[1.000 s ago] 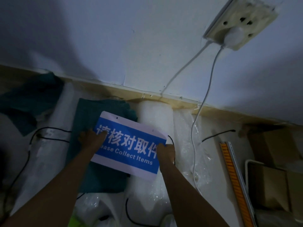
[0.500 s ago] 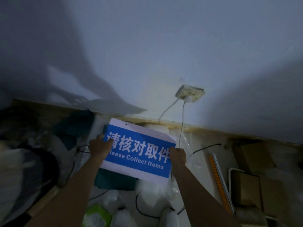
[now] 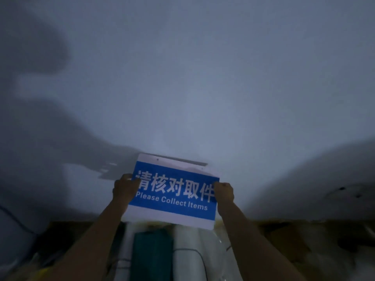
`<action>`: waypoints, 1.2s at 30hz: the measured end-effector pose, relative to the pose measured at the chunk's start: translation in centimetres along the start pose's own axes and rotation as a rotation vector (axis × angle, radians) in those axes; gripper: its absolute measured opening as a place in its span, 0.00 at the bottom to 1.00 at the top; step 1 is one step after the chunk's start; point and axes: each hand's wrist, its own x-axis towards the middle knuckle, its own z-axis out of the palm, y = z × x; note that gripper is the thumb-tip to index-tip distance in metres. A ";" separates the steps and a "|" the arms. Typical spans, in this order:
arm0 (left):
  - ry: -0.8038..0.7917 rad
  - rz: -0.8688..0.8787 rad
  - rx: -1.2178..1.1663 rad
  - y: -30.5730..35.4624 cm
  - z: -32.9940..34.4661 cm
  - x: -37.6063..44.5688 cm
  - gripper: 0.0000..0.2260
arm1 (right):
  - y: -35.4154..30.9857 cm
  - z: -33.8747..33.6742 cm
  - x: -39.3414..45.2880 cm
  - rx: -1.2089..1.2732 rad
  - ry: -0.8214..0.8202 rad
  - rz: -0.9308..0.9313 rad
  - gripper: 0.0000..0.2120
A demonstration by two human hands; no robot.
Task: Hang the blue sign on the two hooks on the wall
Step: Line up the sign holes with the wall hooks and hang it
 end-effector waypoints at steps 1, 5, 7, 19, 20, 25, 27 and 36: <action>0.003 0.030 0.000 2.4 -1.3 -1.2 0.20 | -2.6 -1.2 -1.1 0.024 0.000 -0.015 0.07; -0.012 0.129 -0.038 10.6 -6.1 -5.9 0.20 | -11.9 -6.2 -5.9 0.067 0.007 -0.107 0.05; -0.027 0.149 -0.059 13.9 -8.2 -8.1 0.20 | -15.7 -8.6 -8.5 0.076 0.020 -0.172 0.06; 0.132 0.527 -0.044 33.3 -19.8 -18.8 0.19 | -36.1 -18.7 -21.6 0.150 0.121 -0.582 0.17; 0.148 0.558 -0.030 34.5 -20.3 -19.5 0.19 | -37.2 -19.3 -22.2 0.157 0.133 -0.608 0.17; 0.231 0.734 -0.087 41.7 -23.4 -24.1 0.17 | -43.1 -22.5 -24.5 0.267 0.160 -0.735 0.17; 0.214 0.772 -0.104 43.6 -24.0 -24.8 0.16 | -44.8 -23.4 -25.1 0.317 0.176 -0.776 0.17; 0.261 0.851 -0.140 47.1 -24.9 -23.8 0.11 | -49.3 -25.1 -24.7 0.301 0.208 -0.970 0.16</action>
